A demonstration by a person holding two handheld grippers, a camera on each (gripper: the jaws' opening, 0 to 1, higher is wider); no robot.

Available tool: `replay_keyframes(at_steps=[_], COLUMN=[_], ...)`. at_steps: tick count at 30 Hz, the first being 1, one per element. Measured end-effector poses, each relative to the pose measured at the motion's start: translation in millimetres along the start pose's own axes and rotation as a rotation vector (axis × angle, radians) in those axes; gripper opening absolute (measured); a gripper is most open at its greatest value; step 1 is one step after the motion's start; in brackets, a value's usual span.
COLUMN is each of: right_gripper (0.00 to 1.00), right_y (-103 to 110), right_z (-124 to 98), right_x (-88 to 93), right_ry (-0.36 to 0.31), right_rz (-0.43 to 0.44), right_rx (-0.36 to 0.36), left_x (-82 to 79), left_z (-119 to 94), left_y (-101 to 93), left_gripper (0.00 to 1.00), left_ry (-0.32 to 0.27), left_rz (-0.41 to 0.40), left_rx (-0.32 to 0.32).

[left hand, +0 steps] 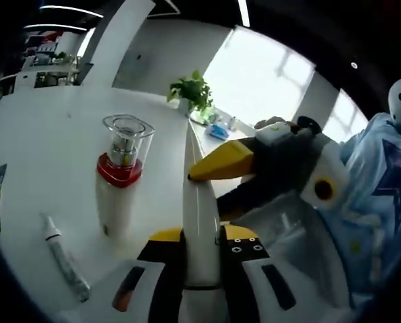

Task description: Arrange the skincare products in the storage area until every visible bottle or jar stands upright without overlapping.

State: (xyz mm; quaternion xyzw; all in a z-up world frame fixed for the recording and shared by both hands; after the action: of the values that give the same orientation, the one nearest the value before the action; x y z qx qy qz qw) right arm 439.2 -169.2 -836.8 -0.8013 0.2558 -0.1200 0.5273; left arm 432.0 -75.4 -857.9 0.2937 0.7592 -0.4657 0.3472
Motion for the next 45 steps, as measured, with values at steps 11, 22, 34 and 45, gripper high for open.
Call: replay_keyframes(at_steps=[11, 22, 34, 45], right_gripper=[0.22, 0.43, 0.4, 0.33], right_y=[-10, 17, -12, -2], right_z=[-33, -56, -26, 1], right_x=[54.9, 71.6, 33.5, 17.0], right_ry=[0.179, -0.177, -0.307, -0.152], right_rz=[0.592, 1.77, 2.237, 2.302], right_rx=[0.16, 0.15, 0.073, 0.057], left_x=[-5.3, -12.9, -17.7, -19.6], left_z=[-3, -8, -9, -1], left_y=[-2.3, -5.4, -6.6, -8.2], left_gripper=[0.16, 0.16, 0.16, 0.16], left_ry=[-0.042, -0.117, -0.178, -0.157], left_rz=[-0.027, -0.013, 0.073, 0.267], left_rx=[0.031, 0.058, 0.012, -0.144])
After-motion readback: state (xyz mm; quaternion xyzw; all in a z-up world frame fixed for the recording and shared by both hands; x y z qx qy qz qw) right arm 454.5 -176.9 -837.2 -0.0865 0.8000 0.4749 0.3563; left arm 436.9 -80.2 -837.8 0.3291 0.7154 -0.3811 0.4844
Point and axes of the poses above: the point that each gripper's makers call its tool centre point, and the gripper's own axes: z roughly forward along the fingers, y roughly to its left, x roughly out of its underside, the point moved 7 cm from there along -z, roughly backward along the fingers, and after that the axes turned 6 degrees about x, right-handed, at the moved point
